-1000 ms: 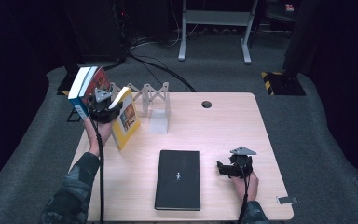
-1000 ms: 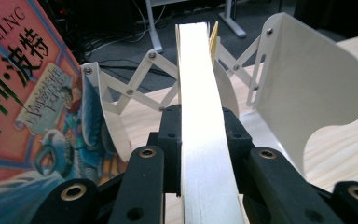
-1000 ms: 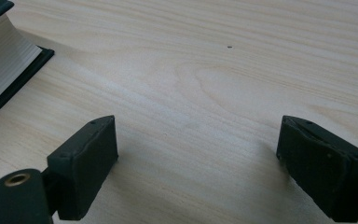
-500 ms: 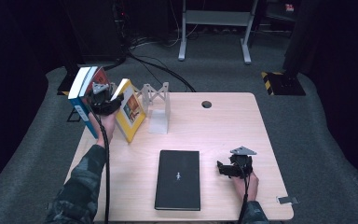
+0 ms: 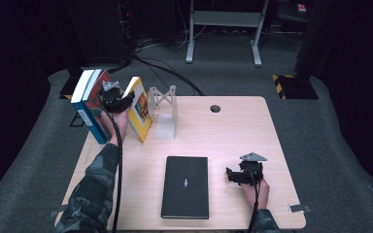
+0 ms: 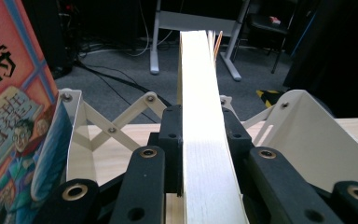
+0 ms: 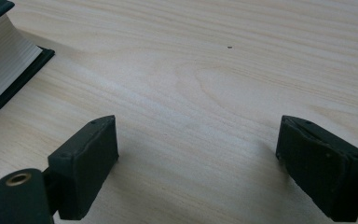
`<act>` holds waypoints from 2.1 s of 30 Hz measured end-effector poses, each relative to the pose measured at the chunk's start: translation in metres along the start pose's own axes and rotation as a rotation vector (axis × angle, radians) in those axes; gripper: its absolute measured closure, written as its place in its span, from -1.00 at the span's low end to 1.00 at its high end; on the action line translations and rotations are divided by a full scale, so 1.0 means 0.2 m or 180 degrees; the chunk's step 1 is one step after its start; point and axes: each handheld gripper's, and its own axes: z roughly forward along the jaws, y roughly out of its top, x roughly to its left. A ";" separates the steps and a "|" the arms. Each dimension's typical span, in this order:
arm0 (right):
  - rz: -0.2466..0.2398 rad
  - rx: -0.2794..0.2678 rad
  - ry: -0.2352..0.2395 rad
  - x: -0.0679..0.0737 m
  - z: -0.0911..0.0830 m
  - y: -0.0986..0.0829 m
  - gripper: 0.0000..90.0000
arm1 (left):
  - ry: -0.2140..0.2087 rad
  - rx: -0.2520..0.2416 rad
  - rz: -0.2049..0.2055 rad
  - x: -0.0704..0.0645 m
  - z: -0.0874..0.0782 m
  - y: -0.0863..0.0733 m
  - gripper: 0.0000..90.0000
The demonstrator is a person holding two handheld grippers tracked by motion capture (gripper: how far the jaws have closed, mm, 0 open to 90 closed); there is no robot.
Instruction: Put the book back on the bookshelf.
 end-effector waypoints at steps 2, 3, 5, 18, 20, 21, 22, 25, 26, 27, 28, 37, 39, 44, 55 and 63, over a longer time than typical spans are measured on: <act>-0.0012 -0.0001 0.0003 0.00 0.00 0.00 -0.73 | 0.0007 -0.0007 -0.0064 0.02 0.02 0.00 0.67; -0.0012 -0.0002 0.0002 0.00 0.00 0.00 -0.73 | 0.0006 -0.0020 -0.0110 0.02 0.03 0.00 0.67; -0.0003 0.0000 -0.0001 0.00 0.00 0.00 -0.73 | 0.0018 -0.0015 -0.0141 0.04 0.04 0.01 0.67; 0.0026 -0.0022 -0.0013 0.00 0.00 0.00 -0.72 | 0.0339 0.0131 -0.0075 0.11 0.01 0.03 0.14; 0.0015 -0.0014 -0.0012 0.00 0.00 0.00 -0.72 | 0.0383 0.0160 -0.0130 0.12 -0.01 0.04 0.02; -0.0009 -0.0004 -0.0007 0.00 0.00 0.00 -0.73 | 0.0410 0.0182 -0.0110 0.12 -0.02 0.04 -0.06; -0.0008 -0.0007 -0.0010 0.00 0.00 0.00 -0.72 | 0.0443 0.0185 -0.0111 0.13 -0.03 0.03 -0.11; -0.0006 -0.0007 -0.0007 0.00 0.00 0.00 -0.72 | 0.0572 0.0171 0.0020 0.13 -0.08 0.03 -0.32; -0.0008 -0.0006 -0.0009 0.00 0.00 0.00 -0.72 | 0.0572 0.0187 0.0059 0.13 -0.09 0.02 -0.39; -0.0011 -0.0004 -0.0011 0.00 0.00 0.00 -0.72 | 0.0574 0.0171 0.0124 0.13 -0.11 0.02 -0.40; -0.0008 -0.0027 -0.0018 0.00 0.00 0.00 -0.72 | 0.0591 0.0143 0.0189 0.12 -0.12 0.02 -0.43; -0.0012 -0.0013 -0.0013 0.00 0.00 0.00 -0.72 | 0.0288 0.0226 0.0669 -0.02 -0.27 0.00 -0.58; -0.0011 -0.0013 -0.0012 0.00 0.00 0.00 -0.72 | 0.0181 0.0264 0.0673 -0.06 -0.29 -0.02 -0.63; -0.0008 -0.0014 -0.0010 0.00 0.00 0.00 -0.71 | -0.0024 0.0419 0.0821 -0.11 -0.33 -0.09 -0.69; 0.0025 -0.0008 -0.0010 0.00 0.00 0.00 -0.71 | -0.0242 0.0622 0.0877 -0.14 -0.39 -0.28 -0.81; 0.0032 -0.0013 -0.0015 0.00 0.00 0.00 -0.70 | -0.0363 0.0766 0.0779 -0.13 -0.41 -0.44 -0.85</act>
